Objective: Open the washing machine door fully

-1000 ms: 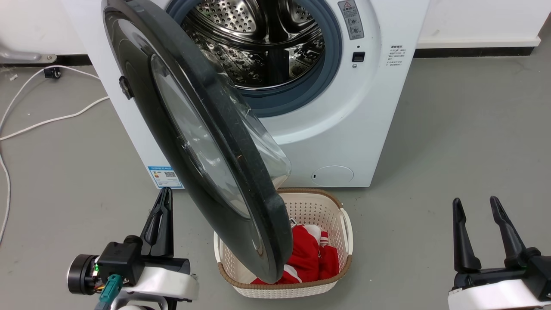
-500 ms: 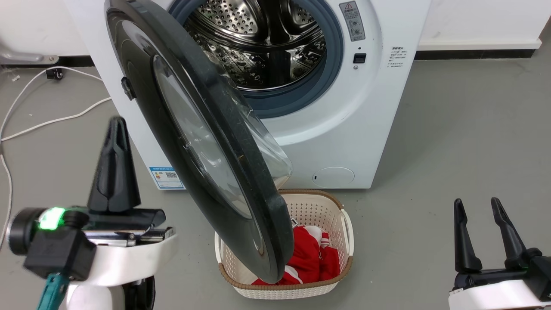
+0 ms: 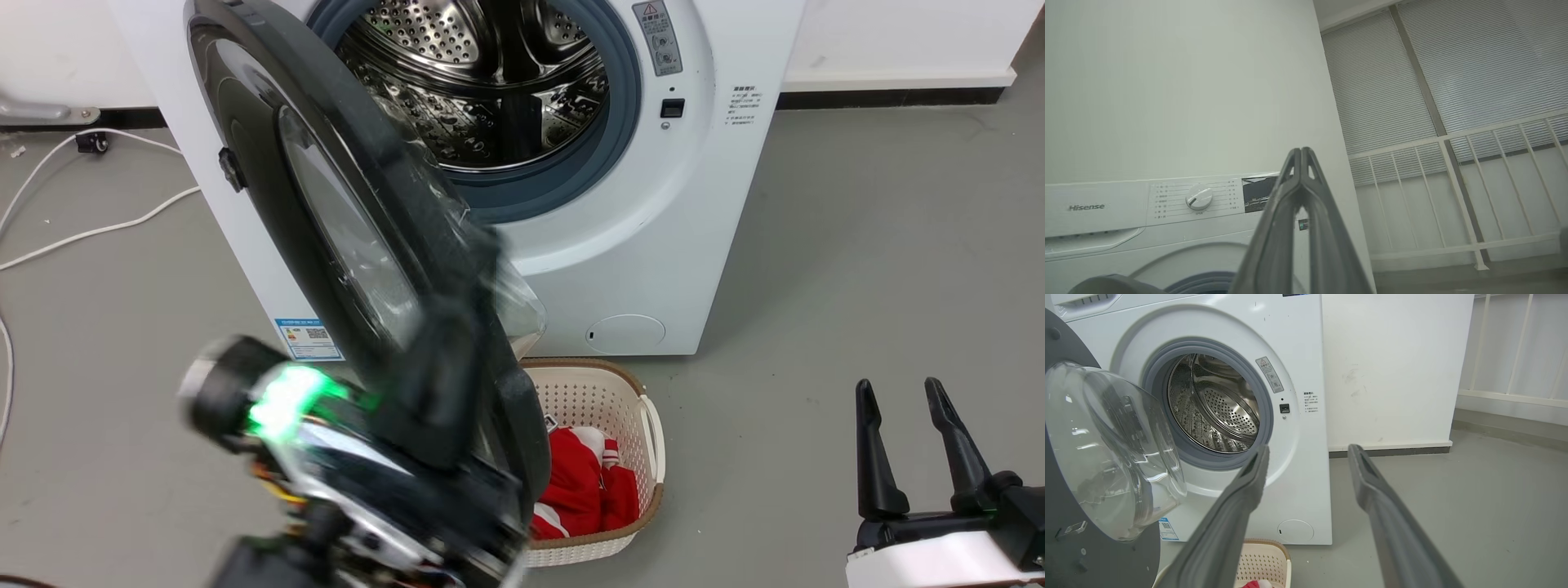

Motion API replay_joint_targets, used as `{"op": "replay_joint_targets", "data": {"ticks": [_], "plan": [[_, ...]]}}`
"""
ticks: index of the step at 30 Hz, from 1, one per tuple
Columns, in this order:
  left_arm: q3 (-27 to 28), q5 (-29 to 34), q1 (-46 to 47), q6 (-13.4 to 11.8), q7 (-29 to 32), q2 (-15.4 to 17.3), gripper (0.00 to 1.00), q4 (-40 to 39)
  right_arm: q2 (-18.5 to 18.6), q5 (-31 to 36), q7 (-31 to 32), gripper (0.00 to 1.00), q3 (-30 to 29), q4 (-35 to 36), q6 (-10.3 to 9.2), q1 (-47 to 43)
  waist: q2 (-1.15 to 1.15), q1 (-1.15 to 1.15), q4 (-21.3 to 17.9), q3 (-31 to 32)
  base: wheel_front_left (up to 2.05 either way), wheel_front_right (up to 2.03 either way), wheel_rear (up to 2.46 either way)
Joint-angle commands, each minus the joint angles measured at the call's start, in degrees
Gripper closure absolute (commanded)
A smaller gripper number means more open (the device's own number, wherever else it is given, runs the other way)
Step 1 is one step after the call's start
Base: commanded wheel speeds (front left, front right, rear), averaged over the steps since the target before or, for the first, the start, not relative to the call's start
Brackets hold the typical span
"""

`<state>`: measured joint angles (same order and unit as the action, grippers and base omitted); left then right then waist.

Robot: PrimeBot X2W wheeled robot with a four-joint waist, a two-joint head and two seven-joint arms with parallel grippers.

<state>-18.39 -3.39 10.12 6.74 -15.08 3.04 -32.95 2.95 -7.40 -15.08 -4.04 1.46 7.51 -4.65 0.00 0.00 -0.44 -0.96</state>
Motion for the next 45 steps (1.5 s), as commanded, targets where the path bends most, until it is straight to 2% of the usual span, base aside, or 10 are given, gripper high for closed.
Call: {"op": "replay_joint_targets", "data": {"ticks": [1, 5, 10, 15, 24, 34, 45], "plan": [[-3.22, -0.70, -1.94, 0.38, -0.13, 0.97, 1.00, 2.03, -0.15, -0.13, -0.09, 0.00, 0.09, -0.22, -0.04, 0.47, 0.00, 0.00, 0.02, 0.01, 0.00, 0.00, 0.00], [-9.63, -2.79, -5.59, 0.60, -0.13, 2.55, 1.00, 8.11, -0.15, -0.61, -0.09, 0.00, 0.11, -0.54, -0.04, 0.15, 0.00, 0.00, 0.23, 0.04, 0.00, 0.00, 0.00], [-13.77, -6.79, -9.74, 0.68, 2.77, 4.19, 1.00, 17.09, -0.14, -1.19, -0.09, 0.00, 0.26, -0.89, -0.04, 0.21, 0.00, 0.00, 0.63, -0.40, 0.00, 0.00, 0.00], [-15.09, -8.62, -9.24, 0.71, 4.75, 4.13, 1.00, 24.97, -0.14, -1.71, -0.09, 0.00, 0.60, -1.10, -0.04, 1.05, 0.00, 0.00, 0.95, -1.10, 0.00, 0.00, 0.00], [-13.70, -9.40, -3.87, -0.09, 1.34, 1.99, 1.00, 35.19, -0.14, -2.22, -0.09, 0.00, 1.31, -1.96, -0.04, 1.93, 0.00, 0.00, -0.04, -1.95, 0.00, 0.00, 0.00], [-11.06, -9.70, -2.09, -2.15, -0.07, 1.34, 1.00, 39.90, -0.14, -2.92, -0.09, 0.00, 1.47, -2.78, -0.04, 2.38, 0.00, 0.00, -0.17, -2.67, 0.00, 0.00, 0.00], [-9.31, -9.40, -6.74, -4.05, -0.15, 0.98, 1.00, 36.66, -0.14, -3.40, -0.09, 0.00, 1.60, -3.31, -0.04, 1.58, 0.00, 0.00, 1.81, -1.99, 0.00, 0.00, 0.00]]}}
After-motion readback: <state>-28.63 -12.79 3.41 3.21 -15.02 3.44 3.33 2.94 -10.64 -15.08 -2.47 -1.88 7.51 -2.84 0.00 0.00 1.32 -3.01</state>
